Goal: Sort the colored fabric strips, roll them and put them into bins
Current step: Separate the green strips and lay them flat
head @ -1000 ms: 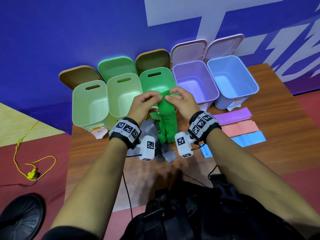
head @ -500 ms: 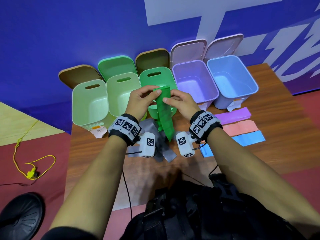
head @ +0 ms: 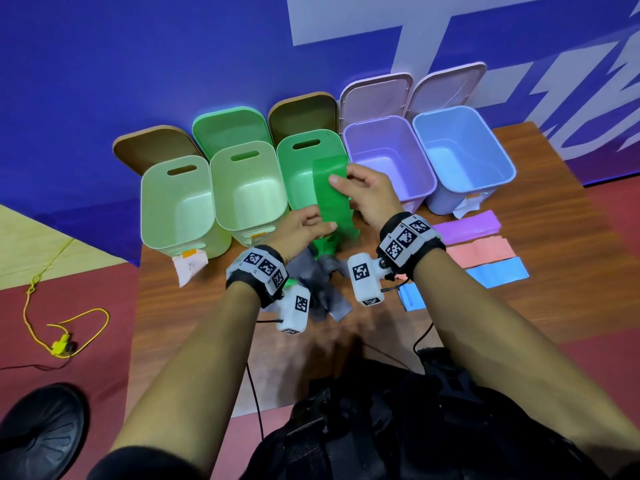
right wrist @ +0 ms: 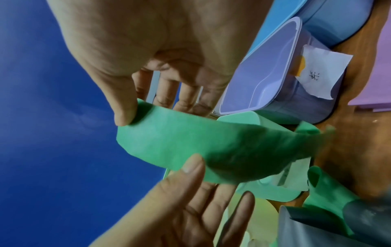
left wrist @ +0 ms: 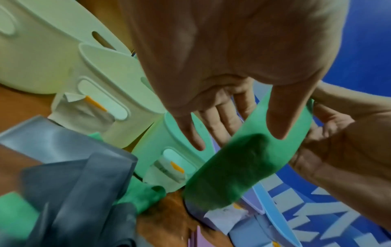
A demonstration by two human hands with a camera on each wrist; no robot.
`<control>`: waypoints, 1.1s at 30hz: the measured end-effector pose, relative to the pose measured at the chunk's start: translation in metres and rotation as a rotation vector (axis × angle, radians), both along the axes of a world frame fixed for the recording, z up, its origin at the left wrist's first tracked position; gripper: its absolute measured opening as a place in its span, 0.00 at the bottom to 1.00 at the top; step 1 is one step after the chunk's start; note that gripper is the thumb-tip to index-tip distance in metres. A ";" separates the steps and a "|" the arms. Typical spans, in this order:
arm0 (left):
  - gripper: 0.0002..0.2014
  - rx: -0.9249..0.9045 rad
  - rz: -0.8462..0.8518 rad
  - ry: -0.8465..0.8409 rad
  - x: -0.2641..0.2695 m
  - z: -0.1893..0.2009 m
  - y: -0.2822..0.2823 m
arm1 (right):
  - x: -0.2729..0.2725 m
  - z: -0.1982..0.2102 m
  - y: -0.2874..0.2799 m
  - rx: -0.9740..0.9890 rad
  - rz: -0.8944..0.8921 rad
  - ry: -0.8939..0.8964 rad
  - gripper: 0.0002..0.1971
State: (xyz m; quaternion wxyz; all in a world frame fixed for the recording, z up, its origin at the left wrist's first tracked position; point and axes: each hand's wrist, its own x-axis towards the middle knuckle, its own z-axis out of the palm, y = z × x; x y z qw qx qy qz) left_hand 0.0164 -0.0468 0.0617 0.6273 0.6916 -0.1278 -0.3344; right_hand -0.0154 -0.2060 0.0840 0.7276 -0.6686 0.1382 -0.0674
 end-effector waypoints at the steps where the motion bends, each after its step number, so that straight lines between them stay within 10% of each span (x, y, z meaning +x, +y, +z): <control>1: 0.15 -0.013 -0.004 0.001 -0.002 -0.002 -0.001 | -0.003 0.003 0.001 0.000 -0.006 0.010 0.38; 7: 0.18 -0.062 -0.042 0.084 -0.006 -0.014 0.003 | -0.011 0.011 0.000 0.119 -0.025 -0.021 0.12; 33: 0.09 0.466 -0.308 0.161 -0.037 -0.089 0.065 | -0.052 -0.081 -0.017 0.132 -0.292 0.392 0.12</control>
